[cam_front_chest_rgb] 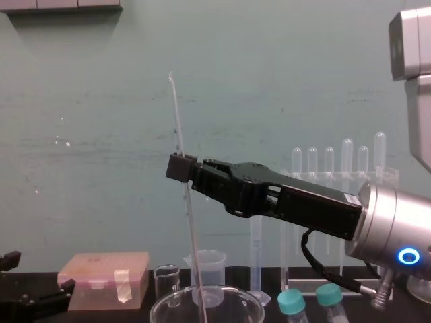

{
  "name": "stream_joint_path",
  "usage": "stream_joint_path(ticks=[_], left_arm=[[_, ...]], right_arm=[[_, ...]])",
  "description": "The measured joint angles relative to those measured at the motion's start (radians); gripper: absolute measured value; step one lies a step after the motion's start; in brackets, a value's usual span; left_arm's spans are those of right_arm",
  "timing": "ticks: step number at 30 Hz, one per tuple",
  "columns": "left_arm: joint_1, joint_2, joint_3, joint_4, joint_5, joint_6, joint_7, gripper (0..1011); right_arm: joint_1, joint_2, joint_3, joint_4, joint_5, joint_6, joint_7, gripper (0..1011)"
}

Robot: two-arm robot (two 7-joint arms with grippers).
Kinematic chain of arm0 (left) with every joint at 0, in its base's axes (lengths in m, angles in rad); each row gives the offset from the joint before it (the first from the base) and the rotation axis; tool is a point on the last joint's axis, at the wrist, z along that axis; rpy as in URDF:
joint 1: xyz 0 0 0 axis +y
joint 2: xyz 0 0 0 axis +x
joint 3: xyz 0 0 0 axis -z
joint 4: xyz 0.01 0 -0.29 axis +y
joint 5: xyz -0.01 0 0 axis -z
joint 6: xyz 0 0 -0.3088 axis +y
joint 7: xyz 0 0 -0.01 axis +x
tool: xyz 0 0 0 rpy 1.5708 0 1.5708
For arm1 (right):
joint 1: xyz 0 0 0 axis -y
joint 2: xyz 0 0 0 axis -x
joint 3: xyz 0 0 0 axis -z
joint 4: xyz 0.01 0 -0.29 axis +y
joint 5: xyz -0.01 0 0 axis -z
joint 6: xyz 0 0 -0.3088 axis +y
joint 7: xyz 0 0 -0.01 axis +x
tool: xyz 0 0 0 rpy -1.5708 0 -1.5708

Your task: Hold the thermometer with one hand and immerse one end into the beaker, then reinsert it into the test tube rack.

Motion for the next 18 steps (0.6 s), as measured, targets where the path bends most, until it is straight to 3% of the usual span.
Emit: stream_joint_path(ticks=[18], left_arm=[[0.000, 0.000, 0.000, 0.000, 0.000, 0.000, 0.000, 1008]], right_arm=[[0.002, 0.000, 0.001, 0.003, 0.001, -0.001, 0.002, 55]])
